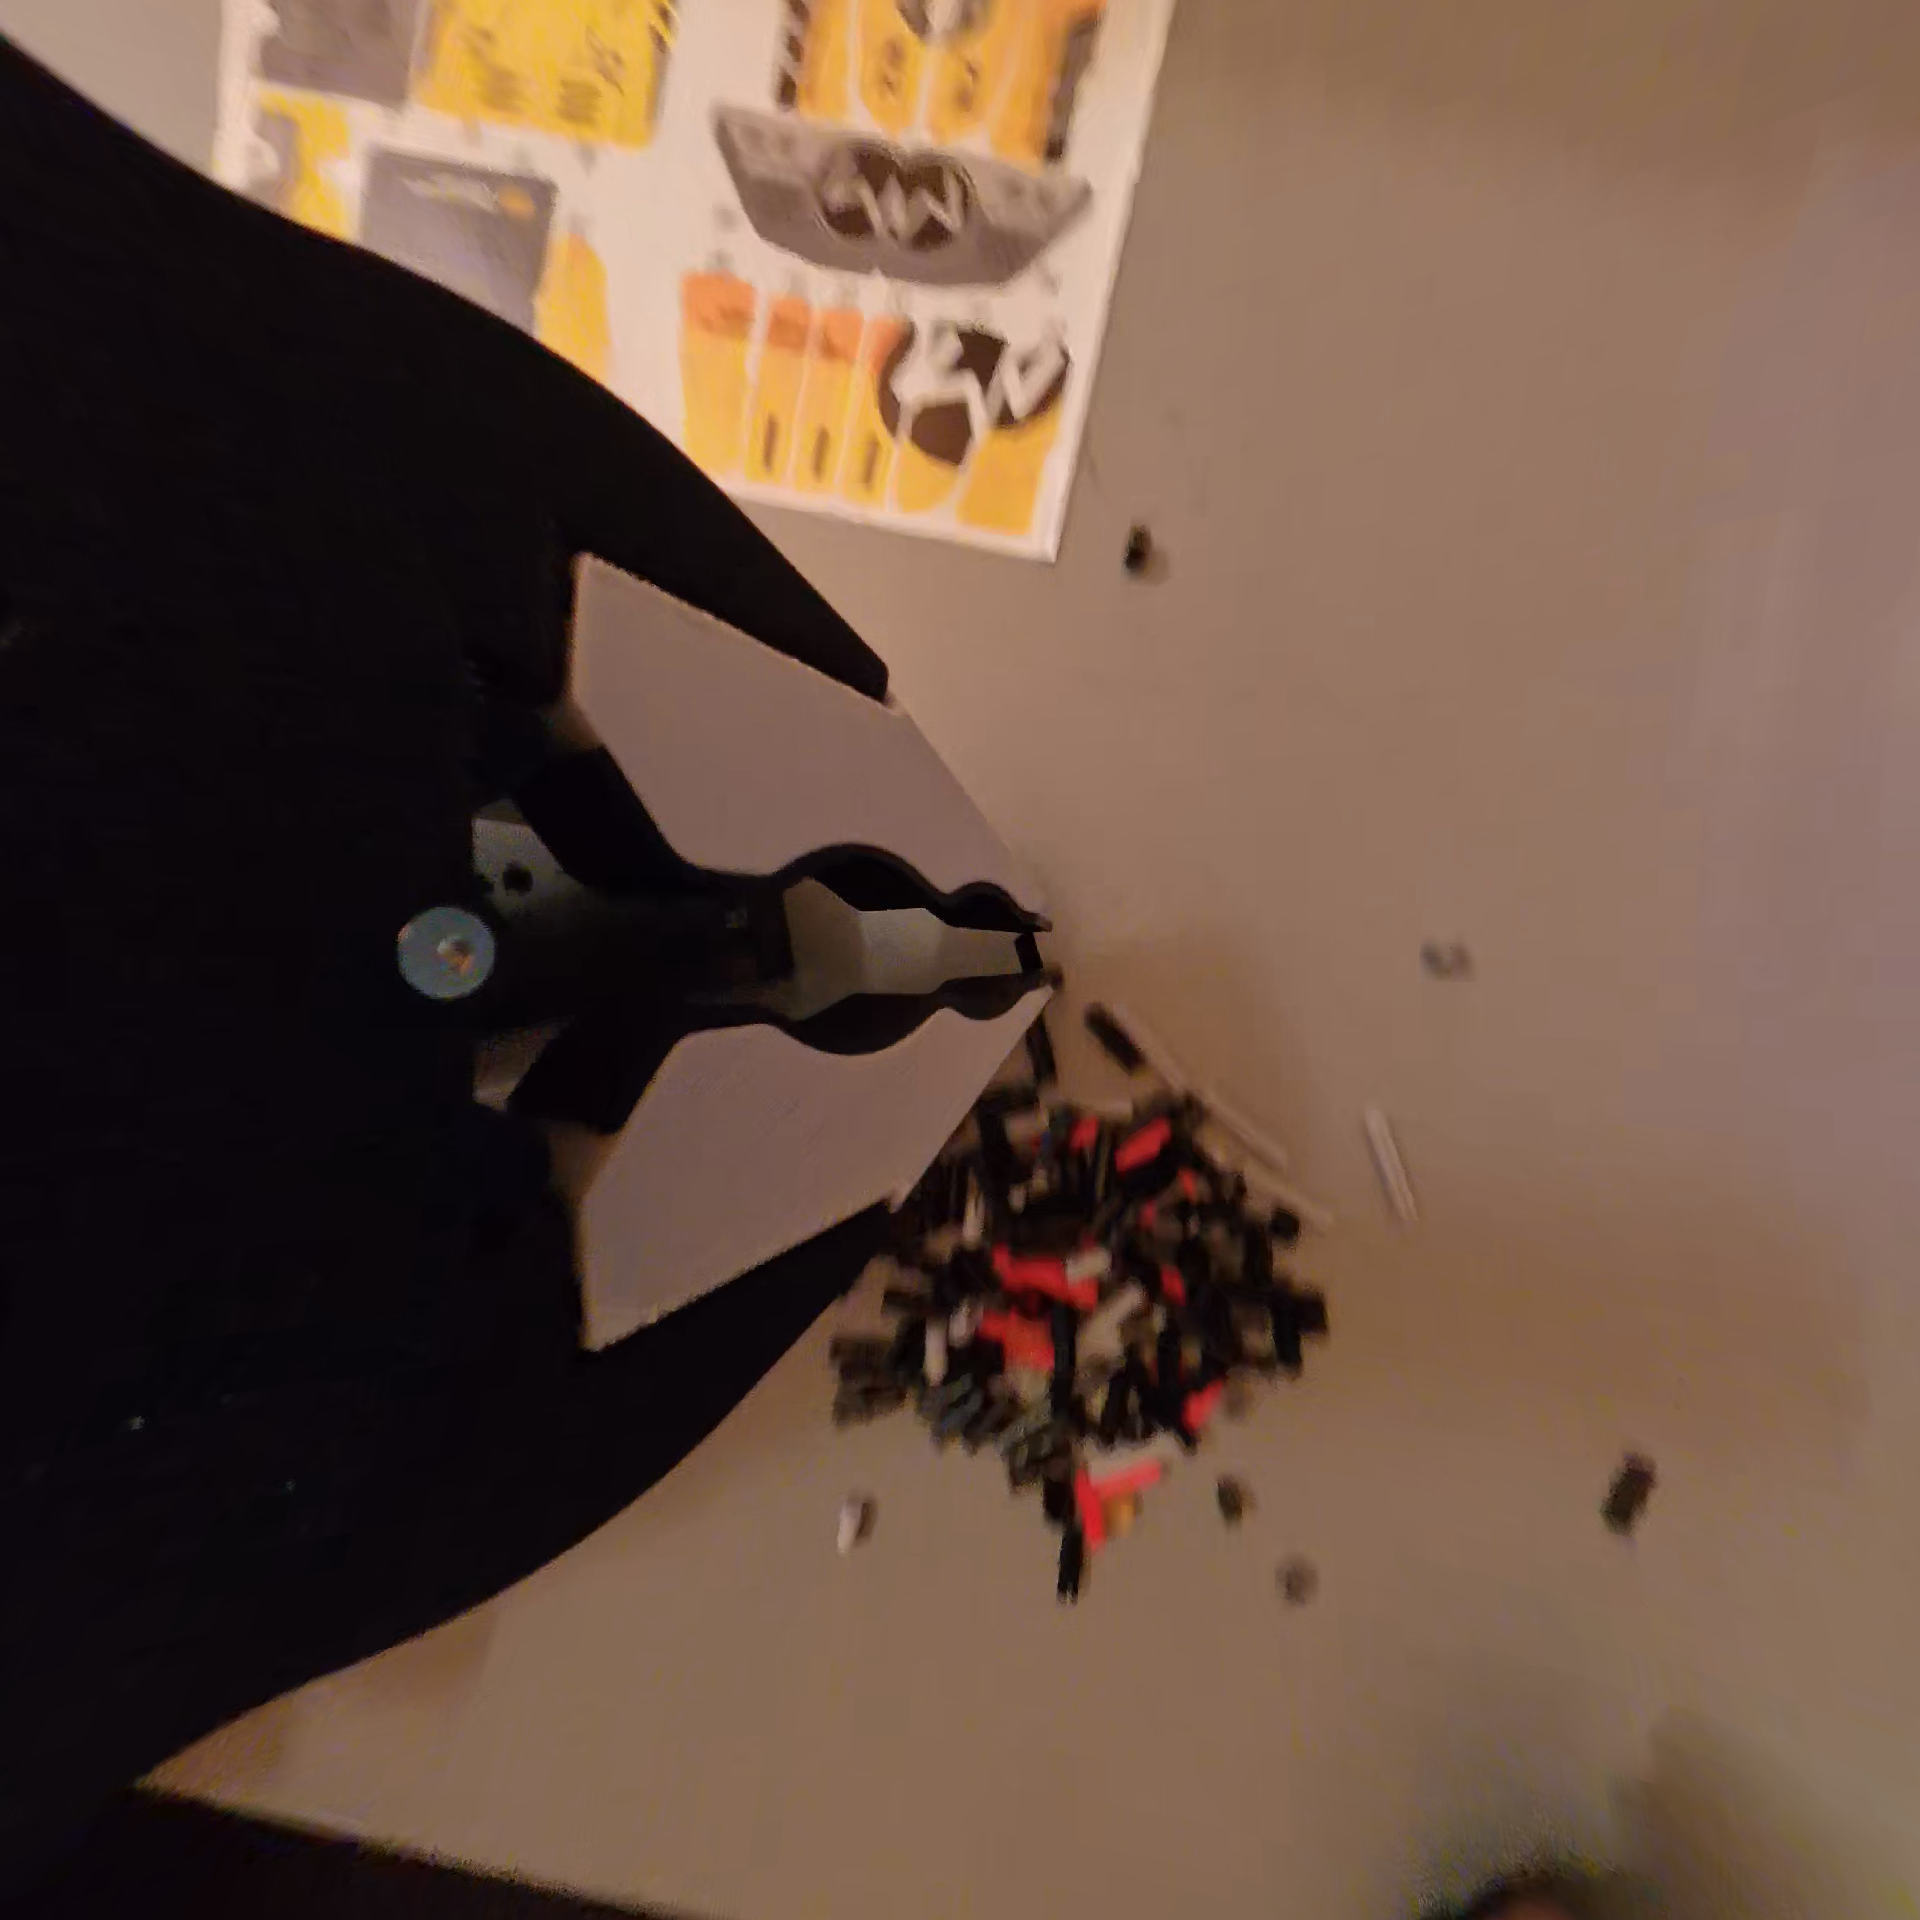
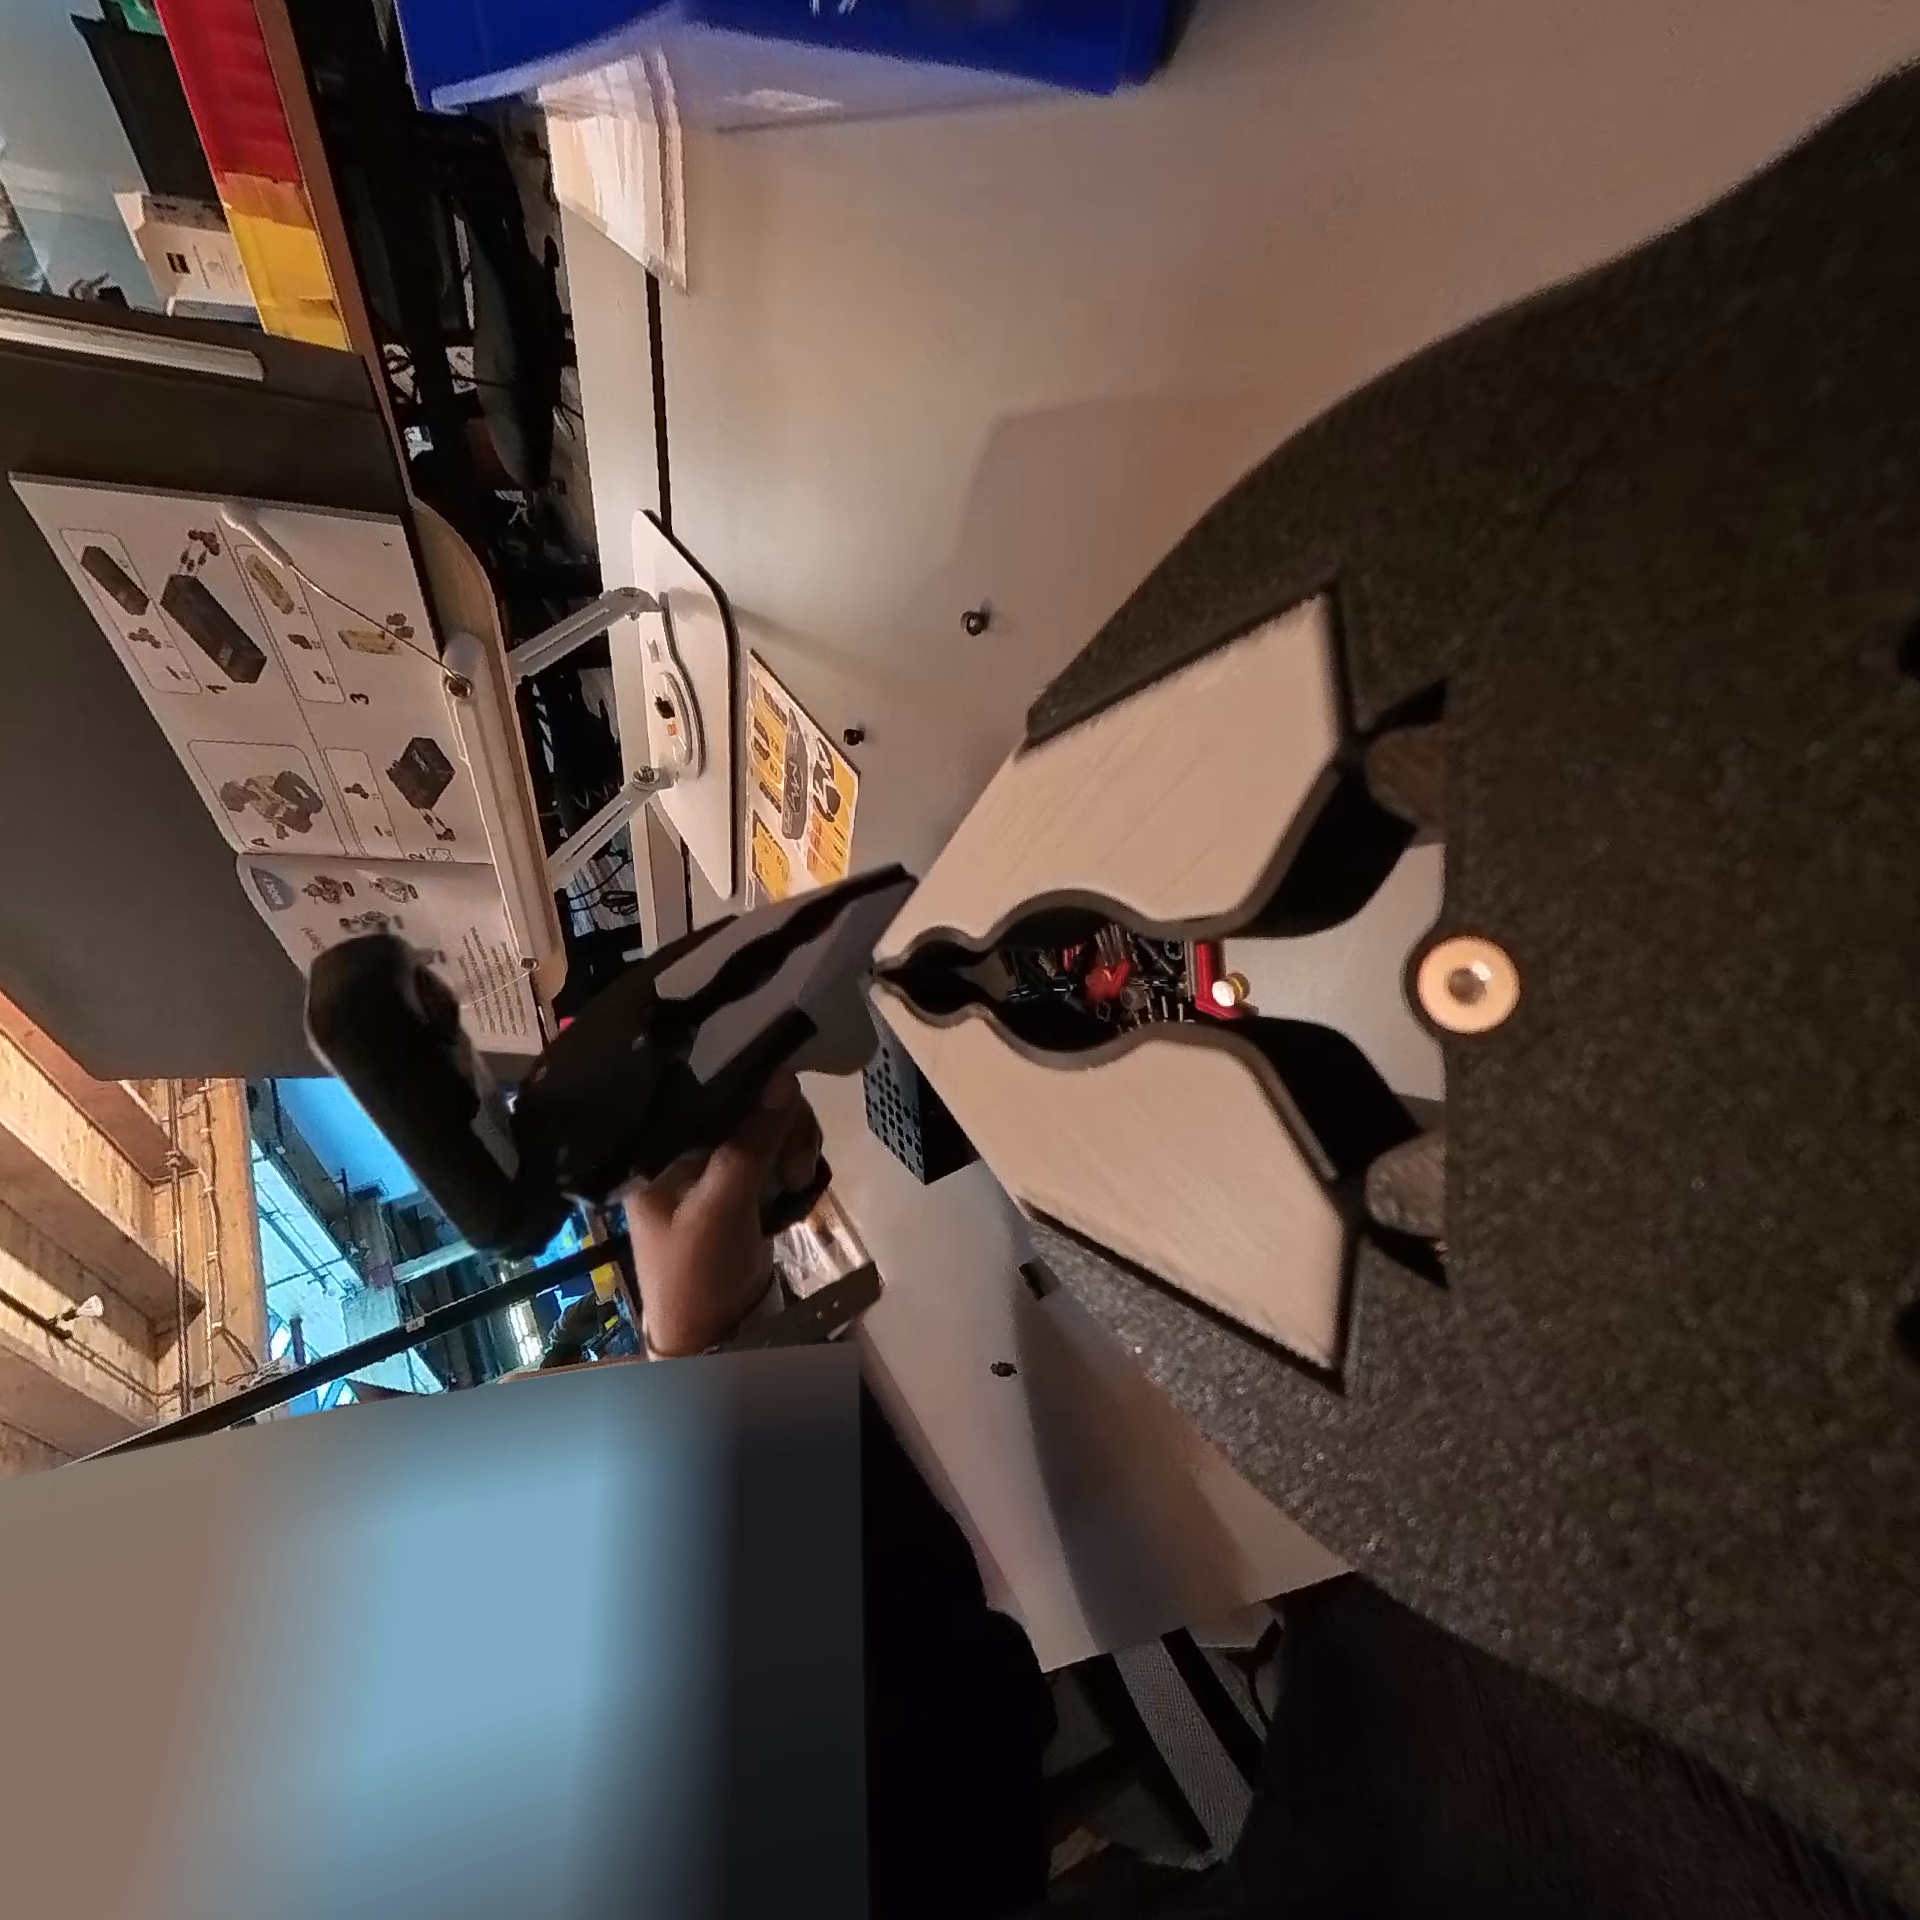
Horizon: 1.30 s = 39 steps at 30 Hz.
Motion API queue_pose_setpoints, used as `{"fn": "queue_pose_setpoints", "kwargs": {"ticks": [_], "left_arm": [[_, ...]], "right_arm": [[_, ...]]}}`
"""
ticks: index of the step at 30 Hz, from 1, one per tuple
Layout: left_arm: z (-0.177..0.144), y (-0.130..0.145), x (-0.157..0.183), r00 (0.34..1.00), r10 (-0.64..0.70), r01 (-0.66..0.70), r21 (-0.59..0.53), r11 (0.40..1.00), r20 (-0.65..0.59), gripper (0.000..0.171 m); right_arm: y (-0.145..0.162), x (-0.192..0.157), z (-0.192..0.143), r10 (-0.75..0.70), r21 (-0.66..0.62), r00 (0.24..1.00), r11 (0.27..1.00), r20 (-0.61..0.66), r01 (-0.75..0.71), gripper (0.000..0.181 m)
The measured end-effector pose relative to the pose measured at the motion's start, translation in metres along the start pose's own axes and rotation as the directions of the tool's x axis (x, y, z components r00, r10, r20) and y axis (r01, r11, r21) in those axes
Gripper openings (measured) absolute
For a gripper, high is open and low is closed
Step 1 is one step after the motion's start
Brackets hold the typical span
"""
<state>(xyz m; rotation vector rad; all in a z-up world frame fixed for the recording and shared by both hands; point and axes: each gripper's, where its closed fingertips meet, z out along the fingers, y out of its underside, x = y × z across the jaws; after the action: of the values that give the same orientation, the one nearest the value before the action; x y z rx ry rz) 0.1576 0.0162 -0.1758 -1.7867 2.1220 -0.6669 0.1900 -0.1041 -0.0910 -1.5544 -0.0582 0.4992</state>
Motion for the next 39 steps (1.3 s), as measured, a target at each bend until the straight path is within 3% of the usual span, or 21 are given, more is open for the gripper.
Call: {"fn": "queue_pose_setpoints", "kwargs": {"ticks": [4, 9, 13, 16, 19, 22, 30, 32, 39], "left_arm": [[0.003, -0.003, 0.043, 0.99, 0.09, -0.091, -0.012, 0.996, -0.105, 0.007], [0.006, -0.011, 0.052, 0.99, 0.107, -0.109, -0.01, 0.994, -0.095, 0.014], [-0.001, -0.026, 0.026, 0.997, 0.062, -0.061, 0.04, 0.997, -0.035, 0.018], [-0.003, -0.031, -0.017, 0.996, -0.001, -0.004, 0.056, 0.998, 0.087, 0.019], [0.001, -0.027, -0.062, 0.976, -0.054, 0.045, 0.048, 0.998, 0.212, 0.019], [0.011, -0.02, -0.081, 0.97, -0.103, 0.098, 0.03, 0.995, 0.221, 0.019], [0.024, -0.01, -0.092, 0.968, -0.137, 0.138, 0.007, 0.99, 0.211, 0.018], [0.025, -0.01, -0.09, 0.972, -0.13, 0.131, 0.005, 0.991, 0.198, 0.007], [0.007, -0.028, -0.06, 0.988, -0.074, 0.064, 0.075, 0.995, 0.137, 0.006]], "right_arm": [[0.0, 0.0, 0.0, 0.003, 0.001, 1.0, 1.0, 0.001, -0.003, 0.0], [-0.001, 0.0, -0.001, -0.002, 0.005, 1.0, 1.0, 0.001, 0.002, 0.0], [-0.001, -0.001, -0.001, -0.004, 0.011, 1.0, 1.0, 0.002, 0.004, 0.0], [-0.001, -0.001, -0.001, -0.004, 0.011, 1.0, 1.0, 0.002, 0.003, 0.0], [-0.001, 0.0, -0.001, -0.004, 0.012, 1.0, 1.0, 0.002, 0.004, 0.0], [-0.001, 0.0, -0.001, -0.003, 0.012, 1.0, 1.0, 0.001, 0.003, 0.0], [-0.001, 0.001, -0.001, 0.016, 0.012, 1.0, 1.0, 0.004, -0.016, 0.0], [-0.002, 0.001, -0.001, 0.018, 0.013, 1.0, 1.0, 0.004, -0.018, 0.0], [-0.002, 0.002, -0.001, 0.019, 0.013, 1.0, 1.0, 0.004, -0.019, 0.0]]}}
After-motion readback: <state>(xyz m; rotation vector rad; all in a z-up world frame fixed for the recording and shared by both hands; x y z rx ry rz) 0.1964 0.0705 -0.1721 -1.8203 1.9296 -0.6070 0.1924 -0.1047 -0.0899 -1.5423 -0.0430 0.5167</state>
